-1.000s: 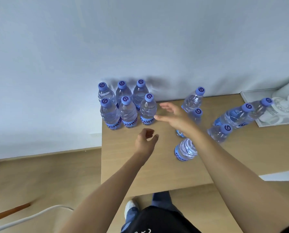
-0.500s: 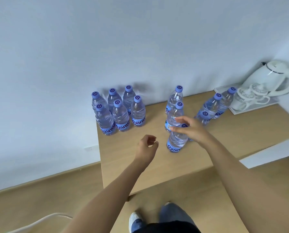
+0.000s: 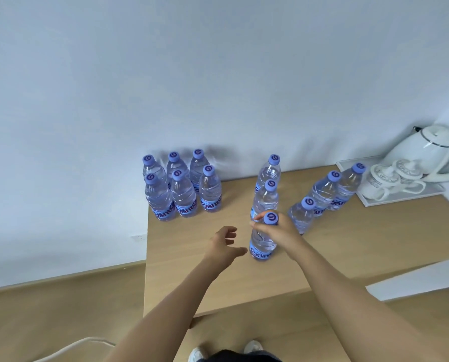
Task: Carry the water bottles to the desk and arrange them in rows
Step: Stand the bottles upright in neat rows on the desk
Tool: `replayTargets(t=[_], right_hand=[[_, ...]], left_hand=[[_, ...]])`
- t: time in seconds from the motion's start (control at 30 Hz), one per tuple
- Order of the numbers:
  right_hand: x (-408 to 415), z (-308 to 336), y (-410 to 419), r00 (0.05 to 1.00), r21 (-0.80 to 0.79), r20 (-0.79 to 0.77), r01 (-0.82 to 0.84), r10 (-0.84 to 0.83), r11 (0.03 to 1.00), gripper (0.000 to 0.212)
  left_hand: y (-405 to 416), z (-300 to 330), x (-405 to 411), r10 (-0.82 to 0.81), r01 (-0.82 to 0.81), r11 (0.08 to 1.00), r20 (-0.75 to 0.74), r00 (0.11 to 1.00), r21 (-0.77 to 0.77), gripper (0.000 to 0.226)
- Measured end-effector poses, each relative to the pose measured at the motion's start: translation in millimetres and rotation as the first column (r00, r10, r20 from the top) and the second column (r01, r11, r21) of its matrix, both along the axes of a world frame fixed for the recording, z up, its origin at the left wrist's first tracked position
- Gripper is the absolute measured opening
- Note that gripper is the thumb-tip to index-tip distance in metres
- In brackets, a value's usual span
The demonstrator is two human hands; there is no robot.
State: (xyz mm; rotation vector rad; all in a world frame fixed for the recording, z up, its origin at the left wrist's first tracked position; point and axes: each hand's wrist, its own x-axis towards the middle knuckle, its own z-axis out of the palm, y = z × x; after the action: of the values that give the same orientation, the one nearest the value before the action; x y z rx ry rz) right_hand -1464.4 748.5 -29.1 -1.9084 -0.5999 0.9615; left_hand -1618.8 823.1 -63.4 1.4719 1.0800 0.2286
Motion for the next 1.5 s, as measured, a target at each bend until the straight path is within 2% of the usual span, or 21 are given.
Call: replayTargets(t=[0.13, 0.3, 0.4, 0.53, 0.67, 0.77, 0.9, 0.97, 1.07, 1.23, 1.37, 1.5], right_hand=[[4, 24, 7, 0.994, 0.062, -0.065, -0.082, 0.086, 0.995, 0.018], [9, 80, 24, 0.966, 0.125, -0.142, -0.202, 0.218, 0.972, 0.011], [8, 112, 33, 0.934, 0.215, -0.201, -0.253, 0.296, 0.943, 0.022], [12, 145, 39, 0.877, 0.331, -0.339, -0.227, 0.34, 0.916, 0.034], [16, 169, 43, 0.853, 0.392, -0.347, -0.247, 0.39, 0.886, 0.037], [9, 180, 45, 0.881, 0.428, -0.329, -0.181, 0.339, 0.885, 0.038], [-7, 187, 47, 0.983, 0.463, -0.166, 0.007, 0.079, 0.887, 0.035], [-21, 183, 45, 0.991, 0.461, -0.129, 0.082, -0.025, 0.884, 0.038], [-37, 176, 42, 0.988, 0.488, -0.128, 0.138, -0.085, 0.862, 0.035], [-34, 179, 45, 0.992, 0.496, -0.106, 0.115, -0.071, 0.861, 0.027], [-29, 185, 44, 0.978, 0.472, -0.208, 0.093, 0.008, 0.877, 0.024], [-20, 187, 46, 0.937, 0.484, -0.326, 0.048, 0.129, 0.874, 0.028]], left_hand=[[-5, 8, 3, -0.128, 0.128, 0.991, -0.001, 0.992, 0.025, 0.075], [-11, 41, 5, -0.224, 0.229, 0.973, 0.16, 0.961, -0.013, 0.057], [-11, 68, 4, -0.296, 0.307, 0.952, 0.26, 0.919, -0.001, 0.053], [-18, 99, 6, -0.235, 0.235, 0.971, 0.36, 0.903, 0.045, 0.048], [-18, 121, 4, -0.245, 0.23, 0.969, 0.388, 0.888, 0.086, 0.056], [-18, 131, 3, -0.13, 0.094, 0.989, 0.374, 0.918, 0.111, 0.057], [-18, 136, 6, -0.017, -0.041, 0.99, 0.409, 0.912, 0.132, 0.053], [-17, 138, 9, 0.054, -0.135, 0.975, 0.399, 0.915, 0.179, 0.053], [-16, 140, 12, 0.09, -0.196, 0.94, 0.351, 0.932, 0.279, 0.057], [-19, 141, 9, 0.065, -0.164, 0.948, 0.338, 0.939, 0.272, 0.064], [-16, 149, 3, -0.016, -0.044, 0.989, 0.4, 0.916, 0.141, 0.057], [-8, 158, -9, -0.135, 0.153, 0.988, 0.456, 0.88, -0.001, 0.047]])
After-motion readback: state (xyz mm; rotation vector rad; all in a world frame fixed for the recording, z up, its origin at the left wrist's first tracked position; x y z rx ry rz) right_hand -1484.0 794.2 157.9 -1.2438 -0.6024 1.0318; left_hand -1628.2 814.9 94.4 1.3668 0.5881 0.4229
